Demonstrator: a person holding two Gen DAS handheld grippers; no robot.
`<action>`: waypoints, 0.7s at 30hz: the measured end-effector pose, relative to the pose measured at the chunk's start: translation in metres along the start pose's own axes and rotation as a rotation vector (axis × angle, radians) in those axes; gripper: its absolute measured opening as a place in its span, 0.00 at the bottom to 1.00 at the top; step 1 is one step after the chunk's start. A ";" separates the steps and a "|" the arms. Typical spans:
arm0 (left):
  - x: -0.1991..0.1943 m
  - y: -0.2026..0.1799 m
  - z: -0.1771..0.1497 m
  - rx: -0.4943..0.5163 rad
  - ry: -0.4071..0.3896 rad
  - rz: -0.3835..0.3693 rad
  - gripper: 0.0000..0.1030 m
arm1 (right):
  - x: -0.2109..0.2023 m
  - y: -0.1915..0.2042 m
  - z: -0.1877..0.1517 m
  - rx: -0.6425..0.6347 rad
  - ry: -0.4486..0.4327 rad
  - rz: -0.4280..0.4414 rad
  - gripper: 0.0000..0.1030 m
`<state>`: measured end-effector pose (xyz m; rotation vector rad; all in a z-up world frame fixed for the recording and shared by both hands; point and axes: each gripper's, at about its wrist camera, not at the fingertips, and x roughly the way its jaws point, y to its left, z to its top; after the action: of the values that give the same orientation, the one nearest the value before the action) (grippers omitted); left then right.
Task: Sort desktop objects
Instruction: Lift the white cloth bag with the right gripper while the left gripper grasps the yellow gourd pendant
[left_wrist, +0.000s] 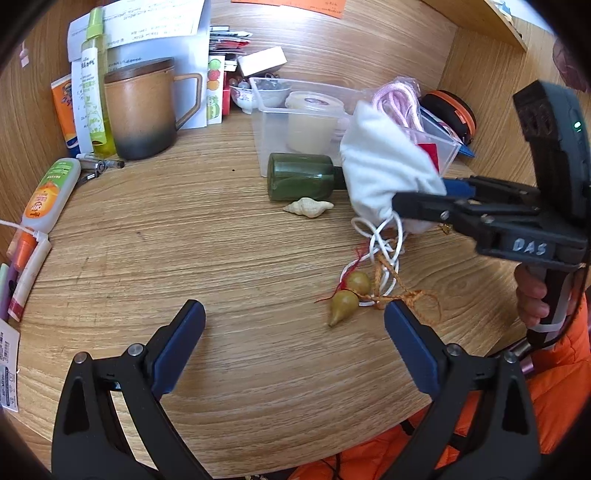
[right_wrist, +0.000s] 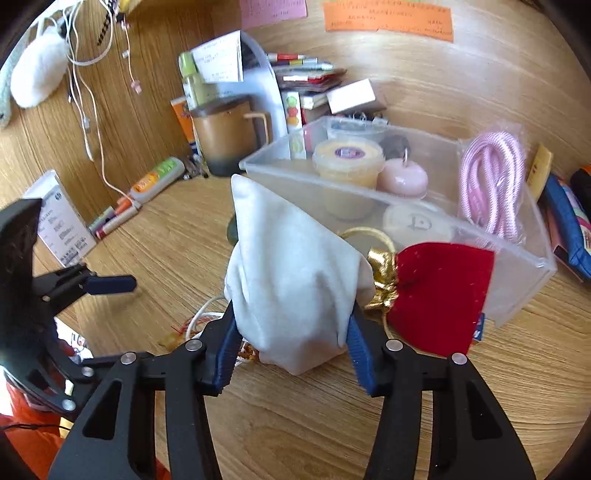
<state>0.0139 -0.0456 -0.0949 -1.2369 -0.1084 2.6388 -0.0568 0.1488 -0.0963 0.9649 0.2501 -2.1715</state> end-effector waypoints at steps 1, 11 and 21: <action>0.001 -0.001 0.001 0.000 0.002 -0.006 0.96 | -0.005 -0.001 0.001 0.002 -0.015 0.003 0.47; 0.016 -0.019 0.009 0.082 -0.001 0.000 0.95 | -0.029 -0.011 0.005 0.024 -0.074 -0.005 0.47; 0.034 -0.033 0.020 0.142 0.037 -0.019 0.73 | -0.026 -0.021 -0.005 0.051 -0.061 0.005 0.47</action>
<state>-0.0174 -0.0053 -0.1024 -1.2298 0.0716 2.5564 -0.0566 0.1803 -0.0839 0.9244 0.1633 -2.2082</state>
